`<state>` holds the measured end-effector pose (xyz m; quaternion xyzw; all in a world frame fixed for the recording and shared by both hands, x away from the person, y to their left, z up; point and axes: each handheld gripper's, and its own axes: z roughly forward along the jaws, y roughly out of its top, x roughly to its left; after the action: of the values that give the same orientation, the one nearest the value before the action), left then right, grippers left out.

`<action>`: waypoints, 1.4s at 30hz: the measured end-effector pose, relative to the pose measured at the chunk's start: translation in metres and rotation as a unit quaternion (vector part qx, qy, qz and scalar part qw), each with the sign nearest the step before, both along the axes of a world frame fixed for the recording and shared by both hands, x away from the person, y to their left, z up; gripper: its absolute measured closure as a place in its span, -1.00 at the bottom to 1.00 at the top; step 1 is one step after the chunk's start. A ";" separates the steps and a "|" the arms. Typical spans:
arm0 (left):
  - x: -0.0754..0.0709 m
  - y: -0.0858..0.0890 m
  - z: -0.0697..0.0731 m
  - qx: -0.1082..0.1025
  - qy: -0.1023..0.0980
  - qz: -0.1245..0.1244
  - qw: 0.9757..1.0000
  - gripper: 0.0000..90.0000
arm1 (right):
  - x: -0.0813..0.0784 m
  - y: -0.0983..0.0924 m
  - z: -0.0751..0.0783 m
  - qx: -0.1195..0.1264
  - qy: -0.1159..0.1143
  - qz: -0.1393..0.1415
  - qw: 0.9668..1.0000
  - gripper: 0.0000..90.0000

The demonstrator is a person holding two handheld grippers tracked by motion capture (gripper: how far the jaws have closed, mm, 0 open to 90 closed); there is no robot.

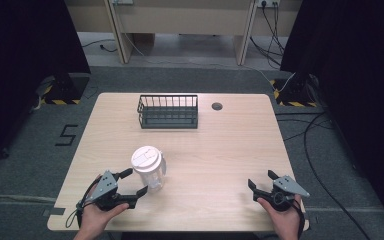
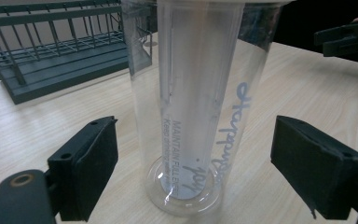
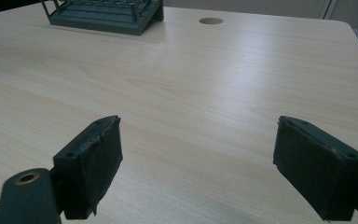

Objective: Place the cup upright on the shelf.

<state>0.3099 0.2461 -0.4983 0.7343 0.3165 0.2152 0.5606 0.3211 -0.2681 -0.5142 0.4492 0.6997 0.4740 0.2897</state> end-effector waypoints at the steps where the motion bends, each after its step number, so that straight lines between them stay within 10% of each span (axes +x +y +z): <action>1: 0.003 -0.001 0.001 0.002 -0.002 -0.002 1.000 -0.68 | 0.000 0.000 0.000 0.001 0.000 0.000 1.000 -0.64; 42: 0.037 -0.031 -0.008 0.005 -0.006 -0.023 1.000 -0.62 | 0.001 -0.001 0.000 0.001 0.004 0.002 1.000 -0.64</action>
<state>0.3470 0.2154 -0.5064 0.7429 0.2948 0.2080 0.5639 0.3217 -0.2686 -0.5141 0.4503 0.7013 0.4731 0.2856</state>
